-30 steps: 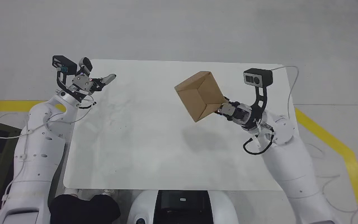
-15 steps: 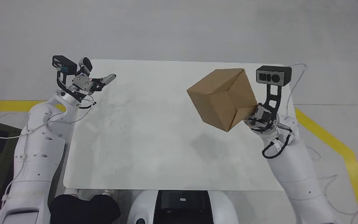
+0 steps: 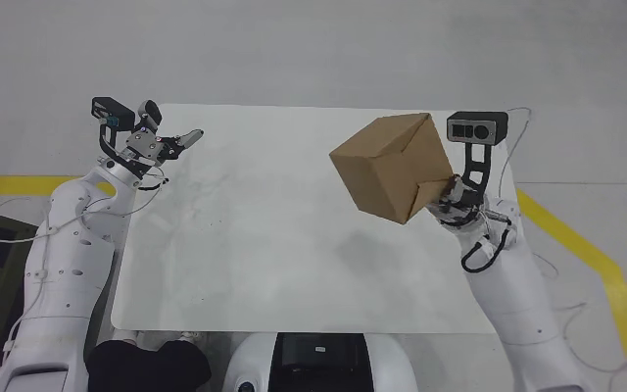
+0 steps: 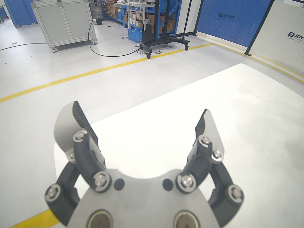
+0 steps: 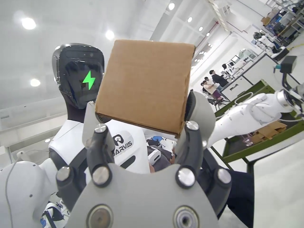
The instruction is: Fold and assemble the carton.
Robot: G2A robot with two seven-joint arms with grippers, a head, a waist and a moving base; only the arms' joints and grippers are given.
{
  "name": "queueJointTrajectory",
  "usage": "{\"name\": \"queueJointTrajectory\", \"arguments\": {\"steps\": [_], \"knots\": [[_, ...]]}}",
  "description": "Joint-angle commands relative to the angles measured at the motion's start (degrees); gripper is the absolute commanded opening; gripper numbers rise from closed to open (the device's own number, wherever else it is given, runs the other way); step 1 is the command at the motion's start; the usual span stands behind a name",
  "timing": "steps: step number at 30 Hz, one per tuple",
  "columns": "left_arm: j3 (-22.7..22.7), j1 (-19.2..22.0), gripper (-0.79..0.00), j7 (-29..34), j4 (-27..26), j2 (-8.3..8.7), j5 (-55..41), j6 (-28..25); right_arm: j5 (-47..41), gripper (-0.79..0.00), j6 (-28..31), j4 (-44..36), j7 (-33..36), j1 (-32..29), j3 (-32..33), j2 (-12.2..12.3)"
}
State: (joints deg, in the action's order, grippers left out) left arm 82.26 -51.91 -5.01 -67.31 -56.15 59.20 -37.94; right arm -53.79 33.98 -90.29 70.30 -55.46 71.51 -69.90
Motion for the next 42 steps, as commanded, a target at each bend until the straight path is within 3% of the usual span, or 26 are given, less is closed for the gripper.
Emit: {"name": "queueJointTrajectory", "arguments": {"steps": [1, 7, 18, 26, 33, 42], "knots": [[0.0, 0.0, 0.0, 0.0, 0.0, 0.0, 0.0, 0.0, 5.3, -0.785, 0.5, 1.4, -0.5, 0.2, -0.2, 0.1], [0.0, 0.0, 0.0, 0.0, 0.0, 0.0, 0.0, 0.0, 20.7, -0.785, 0.3, 4.8, -1.0, 1.3, 0.2, 0.7], [0.0, 0.0, 0.0, 0.0, 0.0, 0.0, 0.0, 0.0, 62.3, -0.785, -4.1, 1.7, -18.2, -2.5, 2.2, 2.1], [0.0, 0.0, 0.0, 0.0, 0.0, 0.0, 0.0, 0.0, 92.1, -0.785, -8.1, -2.5, -29.5, -6.1, -0.3, 2.5], [0.0, 0.0, 0.0, 0.0, 0.0, 0.0, 0.0, 0.0, 104.9, -0.785, -9.7, -2.9, -35.1, -7.4, -3.8, 2.5], [0.0, 0.0, 0.0, 0.0, 0.0, 0.0, 0.0, 0.0, 107.3, -0.785, -9.7, -0.2, -37.6, -6.5, -7.2, 2.0]]}}
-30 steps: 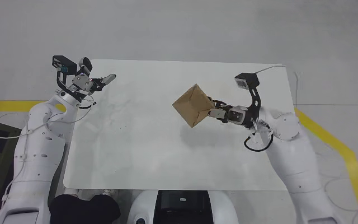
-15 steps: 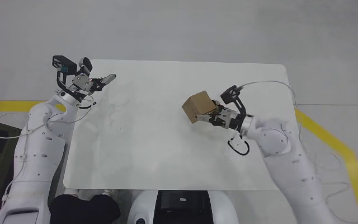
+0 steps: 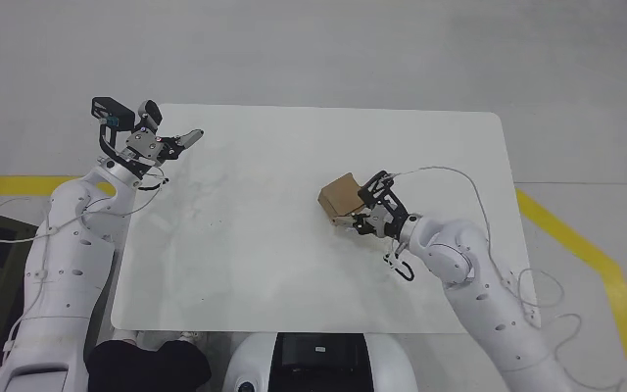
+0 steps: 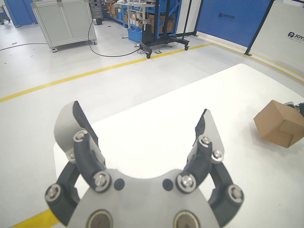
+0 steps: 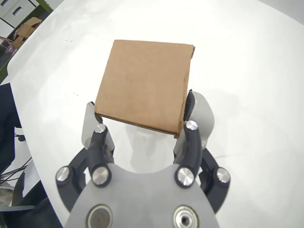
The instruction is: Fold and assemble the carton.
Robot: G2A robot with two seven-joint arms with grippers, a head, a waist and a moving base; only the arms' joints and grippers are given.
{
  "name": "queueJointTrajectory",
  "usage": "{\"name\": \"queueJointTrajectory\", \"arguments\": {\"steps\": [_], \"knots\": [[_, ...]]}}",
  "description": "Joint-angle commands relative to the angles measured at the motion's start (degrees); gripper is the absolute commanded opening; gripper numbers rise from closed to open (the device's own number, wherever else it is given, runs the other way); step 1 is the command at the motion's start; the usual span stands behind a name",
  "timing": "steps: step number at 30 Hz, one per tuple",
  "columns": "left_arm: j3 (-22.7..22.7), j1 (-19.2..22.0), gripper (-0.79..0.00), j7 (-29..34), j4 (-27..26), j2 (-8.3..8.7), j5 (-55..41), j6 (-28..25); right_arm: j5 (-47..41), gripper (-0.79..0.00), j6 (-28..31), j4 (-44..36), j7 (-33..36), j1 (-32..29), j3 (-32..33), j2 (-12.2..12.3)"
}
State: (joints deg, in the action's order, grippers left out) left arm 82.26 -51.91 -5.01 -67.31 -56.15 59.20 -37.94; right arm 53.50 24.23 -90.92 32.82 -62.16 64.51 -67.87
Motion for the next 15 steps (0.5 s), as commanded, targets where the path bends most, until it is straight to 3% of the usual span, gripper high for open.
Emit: {"name": "queueJointTrajectory", "arguments": {"steps": [1, 10, 14, 15], "knots": [[0.0, 0.0, 0.0, 0.0, 0.0, 0.0, 0.0, 0.0, 0.0, -0.785, 0.2, 0.7, -0.2, 0.4, -0.5, -0.1], [0.0, 0.0, 0.0, 0.0, 0.0, 0.0, 0.0, 0.0, 0.3, -0.748, 0.7, 3.1, -0.5, 1.4, -2.3, -0.4], [0.0, 0.0, 0.0, 0.0, 0.0, 0.0, 0.0, 0.0, 0.9, -0.52, 0.7, 3.8, -0.6, 1.9, -3.1, -0.5], [0.0, 0.0, 0.0, 0.0, 0.0, 0.0, 0.0, 0.0, 1.3, -0.4, 0.5, 3.9, -0.5, 2.0, -3.2, -0.5]]}}
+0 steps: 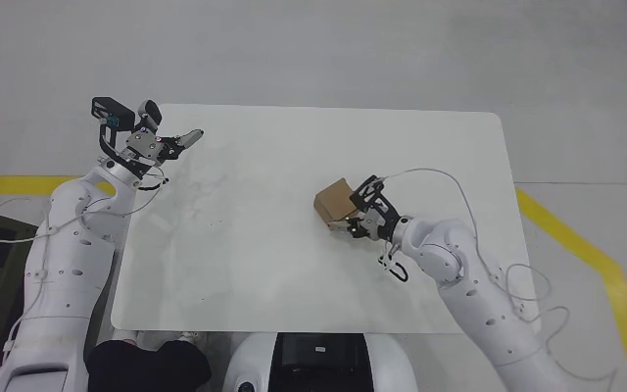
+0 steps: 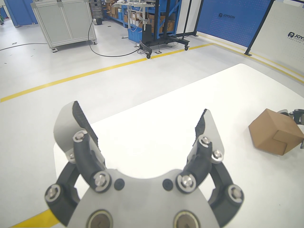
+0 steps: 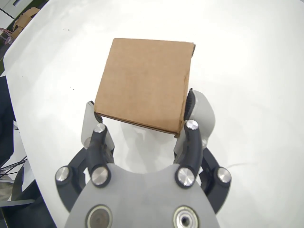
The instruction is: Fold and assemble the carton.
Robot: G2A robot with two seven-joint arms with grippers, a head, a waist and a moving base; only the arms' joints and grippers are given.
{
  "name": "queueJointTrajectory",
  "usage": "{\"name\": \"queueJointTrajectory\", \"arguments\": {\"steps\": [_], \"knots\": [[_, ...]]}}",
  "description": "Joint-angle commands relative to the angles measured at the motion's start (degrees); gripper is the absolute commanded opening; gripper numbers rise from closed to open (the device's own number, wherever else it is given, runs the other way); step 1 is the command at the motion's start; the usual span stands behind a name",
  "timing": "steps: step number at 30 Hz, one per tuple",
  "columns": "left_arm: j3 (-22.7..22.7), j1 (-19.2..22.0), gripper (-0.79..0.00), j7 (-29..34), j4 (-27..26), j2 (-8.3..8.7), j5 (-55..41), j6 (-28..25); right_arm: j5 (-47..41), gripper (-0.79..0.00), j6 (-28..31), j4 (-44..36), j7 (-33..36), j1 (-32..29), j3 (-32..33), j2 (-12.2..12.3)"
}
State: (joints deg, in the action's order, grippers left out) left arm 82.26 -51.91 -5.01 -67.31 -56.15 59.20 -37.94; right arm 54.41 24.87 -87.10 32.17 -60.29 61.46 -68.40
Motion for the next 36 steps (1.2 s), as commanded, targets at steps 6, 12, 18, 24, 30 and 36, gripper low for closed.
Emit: {"name": "queueJointTrajectory", "arguments": {"steps": [6, 12, 18, 24, 30, 36], "knots": [[0.0, 0.0, 0.0, 0.0, 0.0, 0.0, 0.0, 0.0, 1.2, 0.0, -0.6, -0.3, -0.7, 0.2, -0.6, -0.1], [0.0, 0.0, 0.0, 0.0, 0.0, 0.0, 0.0, 0.0, 1.0, 0.0, -0.2, -3.5, -2.2, -0.8, 0.7, 0.2], [0.0, 0.0, 0.0, 0.0, 0.0, 0.0, 0.0, 0.0, 1.0, 0.0, 1.4, -8.3, -4.7, -2.7, 3.8, 0.8], [0.0, 0.0, 0.0, 0.0, 0.0, 0.0, 0.0, 0.0, 4.0, 0.0, 1.3, -8.8, -8.2, -3.6, 8.7, 1.6], [0.0, 0.0, 0.0, 0.0, 0.0, 0.0, 0.0, 0.0, 8.8, 0.0, -0.9, -6.2, -18.5, -4.4, 14.2, 2.3], [0.0, 0.0, 0.0, 0.0, 0.0, 0.0, 0.0, 0.0, 11.4, 0.0, -2.6, -0.1, -28.8, -4.2, 17.8, 2.6]]}}
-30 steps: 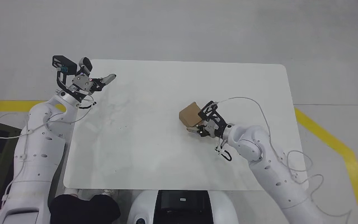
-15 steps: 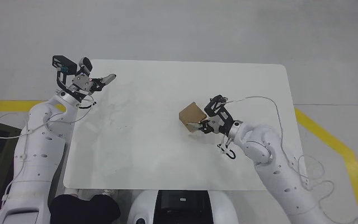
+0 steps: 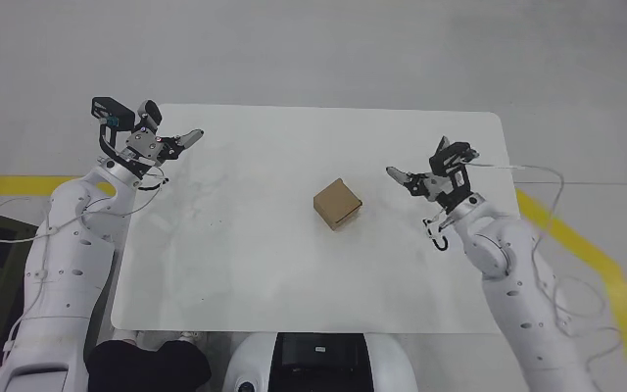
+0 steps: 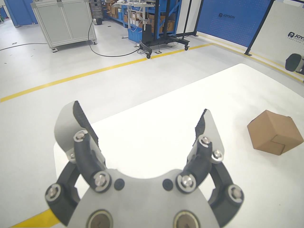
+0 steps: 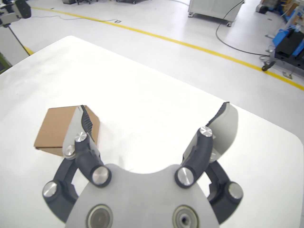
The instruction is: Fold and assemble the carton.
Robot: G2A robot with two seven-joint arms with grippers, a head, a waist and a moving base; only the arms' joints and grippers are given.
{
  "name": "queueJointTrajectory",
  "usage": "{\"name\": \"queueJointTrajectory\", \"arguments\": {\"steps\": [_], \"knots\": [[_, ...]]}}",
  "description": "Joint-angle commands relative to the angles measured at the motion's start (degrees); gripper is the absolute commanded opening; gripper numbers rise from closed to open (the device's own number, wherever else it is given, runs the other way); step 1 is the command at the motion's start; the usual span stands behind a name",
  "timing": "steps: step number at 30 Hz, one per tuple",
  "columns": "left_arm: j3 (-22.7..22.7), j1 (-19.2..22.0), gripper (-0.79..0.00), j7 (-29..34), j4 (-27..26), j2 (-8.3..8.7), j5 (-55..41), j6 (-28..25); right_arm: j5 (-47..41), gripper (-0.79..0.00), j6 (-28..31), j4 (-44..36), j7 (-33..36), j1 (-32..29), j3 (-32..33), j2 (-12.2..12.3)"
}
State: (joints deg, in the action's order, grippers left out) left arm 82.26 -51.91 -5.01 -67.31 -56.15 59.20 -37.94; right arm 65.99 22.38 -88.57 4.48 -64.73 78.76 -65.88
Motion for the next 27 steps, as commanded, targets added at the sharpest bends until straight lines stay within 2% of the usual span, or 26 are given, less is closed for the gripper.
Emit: {"name": "queueJointTrajectory", "arguments": {"steps": [1, 14, 27], "knots": [[0.0, 0.0, 0.0, 0.0, 0.0, 0.0, 0.0, 0.0, -0.2, 0.0, -0.3, 2.3, -1.5, 0.7, 1.0, 0.1], [0.0, 0.0, 0.0, 0.0, 0.0, 0.0, 0.0, 0.0, 2.8, 0.0, -1.2, 6.9, -4.8, 5.3, 4.9, 0.7], [0.0, 0.0, 0.0, 0.0, 0.0, 0.0, 0.0, 0.0, 3.1, -0.001, -1.5, 7.1, -4.9, 5.6, 5.1, 0.7]]}}
